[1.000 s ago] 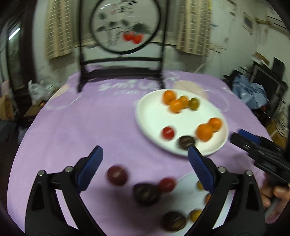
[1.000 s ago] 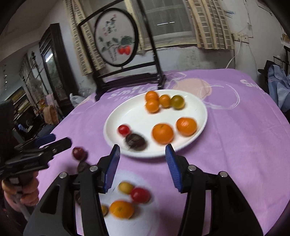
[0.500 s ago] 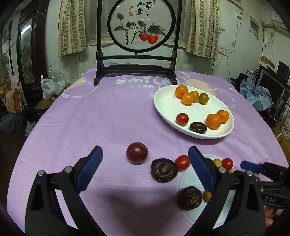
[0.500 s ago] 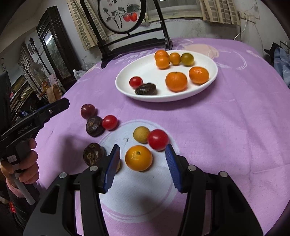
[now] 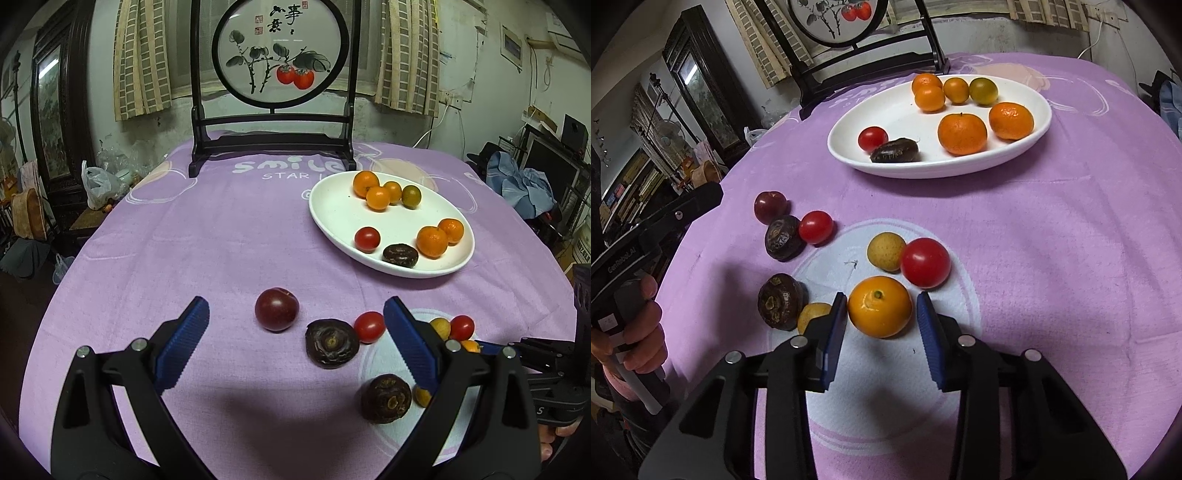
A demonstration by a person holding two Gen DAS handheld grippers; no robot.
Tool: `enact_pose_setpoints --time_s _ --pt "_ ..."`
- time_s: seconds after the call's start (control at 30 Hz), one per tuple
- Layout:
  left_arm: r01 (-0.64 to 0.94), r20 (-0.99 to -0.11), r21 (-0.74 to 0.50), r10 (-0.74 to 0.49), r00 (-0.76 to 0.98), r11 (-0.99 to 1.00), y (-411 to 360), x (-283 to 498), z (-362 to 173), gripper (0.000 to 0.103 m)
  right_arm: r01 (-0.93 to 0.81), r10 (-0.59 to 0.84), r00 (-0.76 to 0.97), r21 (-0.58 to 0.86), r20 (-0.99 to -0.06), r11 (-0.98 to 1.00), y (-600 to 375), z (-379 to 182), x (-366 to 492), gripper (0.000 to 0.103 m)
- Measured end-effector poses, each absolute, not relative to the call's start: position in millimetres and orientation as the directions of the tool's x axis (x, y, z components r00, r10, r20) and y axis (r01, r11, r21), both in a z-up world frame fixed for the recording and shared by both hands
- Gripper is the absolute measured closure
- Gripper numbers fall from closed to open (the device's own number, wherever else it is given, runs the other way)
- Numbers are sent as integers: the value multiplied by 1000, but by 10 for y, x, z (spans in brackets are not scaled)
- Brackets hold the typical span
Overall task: Organize fruits
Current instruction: 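Move both tools back toward the fruits on the round plate, then grasp a tangerine with the right tool while the left tool grasps a mangosteen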
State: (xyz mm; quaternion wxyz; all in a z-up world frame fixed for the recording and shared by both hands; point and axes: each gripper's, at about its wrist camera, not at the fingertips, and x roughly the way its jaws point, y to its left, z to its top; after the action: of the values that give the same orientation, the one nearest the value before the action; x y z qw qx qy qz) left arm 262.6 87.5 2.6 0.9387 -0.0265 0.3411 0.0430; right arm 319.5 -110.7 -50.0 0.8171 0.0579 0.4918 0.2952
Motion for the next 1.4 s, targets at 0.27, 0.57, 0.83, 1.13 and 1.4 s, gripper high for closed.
enact_pose_setpoints --time_s 0.27,0.57,0.83,1.13,1.4 --pt "-42 -664 -12 24 747 999 842 2619 -7 6 -433 559 401 388 -726 814 -1195 -344 3175 67" --pt "422 -710 133 -211 672 897 381 2228 -279 21 -409 555 412 398 -723 821 -1262 -315 3205 67" --pt "450 -774 112 -206 599 886 288 2332 -521 35 -405 543 415 386 -730 829 -1265 -316 3206 67" --pt "420 -785 122 -172 595 899 294 2456 -616 44 -406 533 428 371 -730 835 -1271 -296 3199 67" --pt "441 -802 44 -231 550 897 327 2506 -646 60 -384 532 450 383 -717 840 -1361 -286 3250 67"
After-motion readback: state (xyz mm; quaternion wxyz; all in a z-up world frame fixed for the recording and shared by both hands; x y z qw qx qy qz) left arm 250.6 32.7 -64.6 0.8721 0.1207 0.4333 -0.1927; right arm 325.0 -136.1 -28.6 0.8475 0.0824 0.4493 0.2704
